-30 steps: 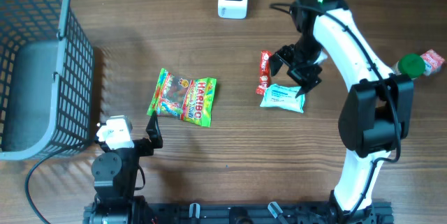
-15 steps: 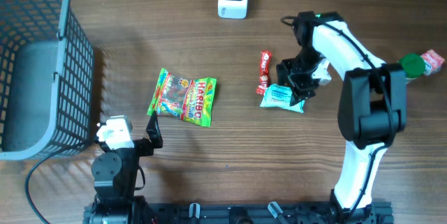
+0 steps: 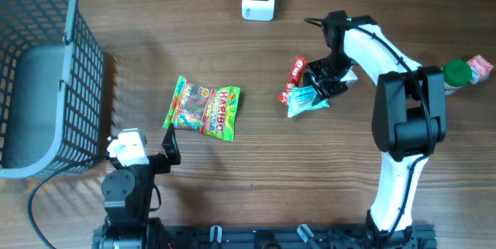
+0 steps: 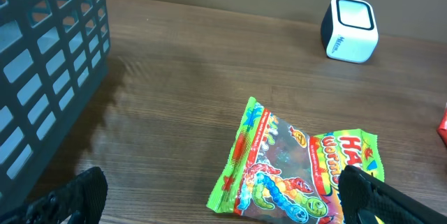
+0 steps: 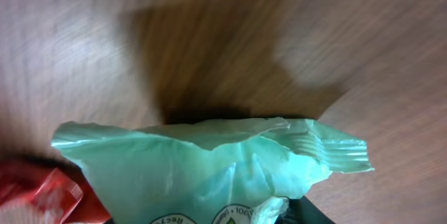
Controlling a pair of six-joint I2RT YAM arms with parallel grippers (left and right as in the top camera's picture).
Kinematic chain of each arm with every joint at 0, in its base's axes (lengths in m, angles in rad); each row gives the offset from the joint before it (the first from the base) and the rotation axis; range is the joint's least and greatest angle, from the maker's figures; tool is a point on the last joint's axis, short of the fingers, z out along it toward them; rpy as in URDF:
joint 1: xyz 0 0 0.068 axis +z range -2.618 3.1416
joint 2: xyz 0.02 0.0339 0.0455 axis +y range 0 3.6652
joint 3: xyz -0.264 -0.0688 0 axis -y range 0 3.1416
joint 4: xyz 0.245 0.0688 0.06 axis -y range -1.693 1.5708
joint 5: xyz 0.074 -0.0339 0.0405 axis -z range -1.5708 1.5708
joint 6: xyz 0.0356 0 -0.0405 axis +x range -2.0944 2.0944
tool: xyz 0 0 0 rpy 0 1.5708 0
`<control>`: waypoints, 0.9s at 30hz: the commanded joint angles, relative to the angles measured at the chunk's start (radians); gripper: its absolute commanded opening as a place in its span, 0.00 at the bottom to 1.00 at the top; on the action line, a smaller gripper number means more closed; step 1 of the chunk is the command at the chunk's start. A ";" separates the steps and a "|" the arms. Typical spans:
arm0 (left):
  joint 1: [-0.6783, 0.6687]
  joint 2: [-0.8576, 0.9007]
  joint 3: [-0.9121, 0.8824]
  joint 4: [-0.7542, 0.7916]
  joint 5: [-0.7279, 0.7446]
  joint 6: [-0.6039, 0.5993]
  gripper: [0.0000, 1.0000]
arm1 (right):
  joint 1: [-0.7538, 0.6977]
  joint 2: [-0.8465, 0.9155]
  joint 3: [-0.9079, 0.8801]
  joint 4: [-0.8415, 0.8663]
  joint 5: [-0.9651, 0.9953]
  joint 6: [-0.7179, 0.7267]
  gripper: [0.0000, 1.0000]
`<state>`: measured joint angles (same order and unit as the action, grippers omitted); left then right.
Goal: Scan the item barcode
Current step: 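Lift the teal packet with the right gripper to the scanner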
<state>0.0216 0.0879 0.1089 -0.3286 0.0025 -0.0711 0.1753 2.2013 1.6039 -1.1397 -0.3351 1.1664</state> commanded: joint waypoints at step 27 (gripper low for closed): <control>-0.004 -0.002 -0.008 0.004 0.012 0.015 1.00 | 0.262 -0.244 0.051 0.542 -1.063 -1.668 0.05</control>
<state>0.0216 0.0879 0.1089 -0.3286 0.0025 -0.0711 0.4057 1.9614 1.6585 -0.6113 -1.2575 -0.2291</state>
